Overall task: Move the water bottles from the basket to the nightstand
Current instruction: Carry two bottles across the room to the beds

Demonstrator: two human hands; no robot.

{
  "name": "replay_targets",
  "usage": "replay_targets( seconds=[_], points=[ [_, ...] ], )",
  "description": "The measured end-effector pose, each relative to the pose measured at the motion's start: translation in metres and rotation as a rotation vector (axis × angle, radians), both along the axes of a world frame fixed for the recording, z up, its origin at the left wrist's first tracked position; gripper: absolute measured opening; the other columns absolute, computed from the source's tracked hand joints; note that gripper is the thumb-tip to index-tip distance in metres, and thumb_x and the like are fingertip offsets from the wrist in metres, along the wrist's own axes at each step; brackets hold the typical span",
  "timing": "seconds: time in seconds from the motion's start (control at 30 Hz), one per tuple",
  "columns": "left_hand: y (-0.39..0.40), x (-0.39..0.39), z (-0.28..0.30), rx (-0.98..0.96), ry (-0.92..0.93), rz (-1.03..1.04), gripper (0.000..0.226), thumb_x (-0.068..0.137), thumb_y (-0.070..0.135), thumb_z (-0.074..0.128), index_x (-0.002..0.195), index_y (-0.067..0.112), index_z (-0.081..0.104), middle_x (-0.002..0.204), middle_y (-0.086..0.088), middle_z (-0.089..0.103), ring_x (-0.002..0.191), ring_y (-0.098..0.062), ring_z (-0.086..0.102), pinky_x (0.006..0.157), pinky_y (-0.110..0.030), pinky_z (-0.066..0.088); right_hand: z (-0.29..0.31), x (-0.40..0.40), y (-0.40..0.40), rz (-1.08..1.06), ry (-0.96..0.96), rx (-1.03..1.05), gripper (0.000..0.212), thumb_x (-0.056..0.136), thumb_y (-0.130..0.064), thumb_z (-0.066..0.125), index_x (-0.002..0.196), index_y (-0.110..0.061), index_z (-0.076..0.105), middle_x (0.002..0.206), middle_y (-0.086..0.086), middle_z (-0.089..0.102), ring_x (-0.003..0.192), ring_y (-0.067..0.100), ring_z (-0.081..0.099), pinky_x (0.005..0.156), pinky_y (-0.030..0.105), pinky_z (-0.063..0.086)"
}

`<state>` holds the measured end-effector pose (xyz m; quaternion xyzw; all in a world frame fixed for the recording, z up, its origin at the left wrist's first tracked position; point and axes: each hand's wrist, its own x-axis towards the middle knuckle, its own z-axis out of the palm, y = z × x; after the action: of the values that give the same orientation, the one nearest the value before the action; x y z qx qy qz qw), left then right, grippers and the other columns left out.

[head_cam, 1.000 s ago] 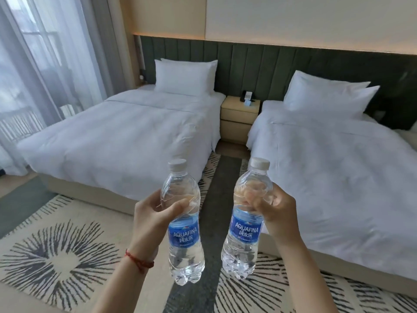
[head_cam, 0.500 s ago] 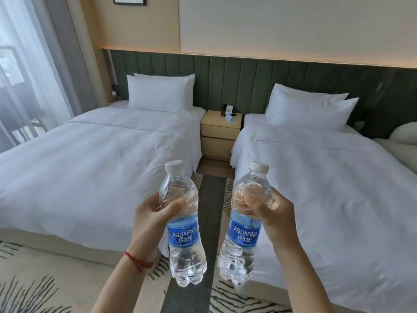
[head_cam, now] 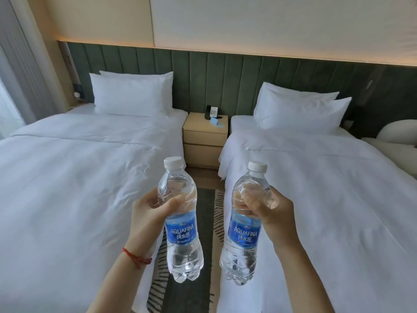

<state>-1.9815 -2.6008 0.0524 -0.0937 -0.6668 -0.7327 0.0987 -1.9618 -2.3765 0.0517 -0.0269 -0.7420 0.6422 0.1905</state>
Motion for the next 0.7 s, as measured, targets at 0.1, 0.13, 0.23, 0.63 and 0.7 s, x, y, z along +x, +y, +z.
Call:
replay_targets(
  seconds=[0.1,0.13,0.23,0.63,0.7],
  points=[
    [-0.001,-0.081,0.005,-0.005,0.003,-0.025,0.036,0.051,0.051,0.069,0.078,0.027,0.071,0.076,0.007,0.074,0.069,-0.011,0.070,0.053,-0.012,0.050,0.008,-0.076,-0.006,-0.028,0.009,0.009,0.024,0.063,-0.040,0.072,0.080,-0.027,0.061,0.070,-0.028,0.068,0.071,-0.007,0.065,0.050,0.006,0.045],
    [-0.001,-0.107,0.008,-0.008,0.003,-0.035,0.036,0.051,0.050,0.070,0.078,0.026,0.071,0.077,0.006,0.074,0.069,-0.010,0.070,0.053,-0.012,0.049,0.012,-0.099,-0.008,-0.040,0.012,0.010,0.022,0.062,-0.040,0.068,0.080,-0.027,0.061,0.070,-0.029,0.068,0.070,-0.008,0.065,0.049,0.005,0.045],
    [-0.003,-0.184,0.016,-0.002,0.009,-0.055,0.039,0.052,0.045,0.072,0.081,0.021,0.071,0.078,0.003,0.074,0.069,-0.012,0.070,0.054,-0.013,0.050,0.021,-0.167,-0.009,-0.076,0.034,0.004,0.038,0.055,-0.050,0.069,0.082,-0.025,0.063,0.072,-0.026,0.069,0.069,-0.007,0.065,0.050,0.007,0.046],
    [0.025,-0.445,-0.002,-0.005,-0.018,-0.048,0.040,0.052,0.045,0.072,0.082,0.019,0.072,0.077,0.000,0.074,0.070,-0.015,0.070,0.057,-0.016,0.051,0.006,-0.421,0.035,-0.114,0.040,-0.026,0.035,0.052,-0.044,0.073,0.079,-0.022,0.067,0.070,-0.018,0.071,0.063,-0.003,0.065,0.050,0.009,0.046],
    [0.037,-0.490,-0.005,0.002,-0.021,-0.049,0.039,0.052,0.043,0.073,0.082,0.018,0.072,0.075,-0.001,0.074,0.068,-0.015,0.070,0.057,-0.017,0.051,0.004,-0.468,0.044,-0.108,0.051,-0.024,0.020,0.059,-0.034,0.073,0.075,-0.025,0.066,0.069,-0.018,0.070,0.062,-0.004,0.065,0.049,0.007,0.045]
  ],
)
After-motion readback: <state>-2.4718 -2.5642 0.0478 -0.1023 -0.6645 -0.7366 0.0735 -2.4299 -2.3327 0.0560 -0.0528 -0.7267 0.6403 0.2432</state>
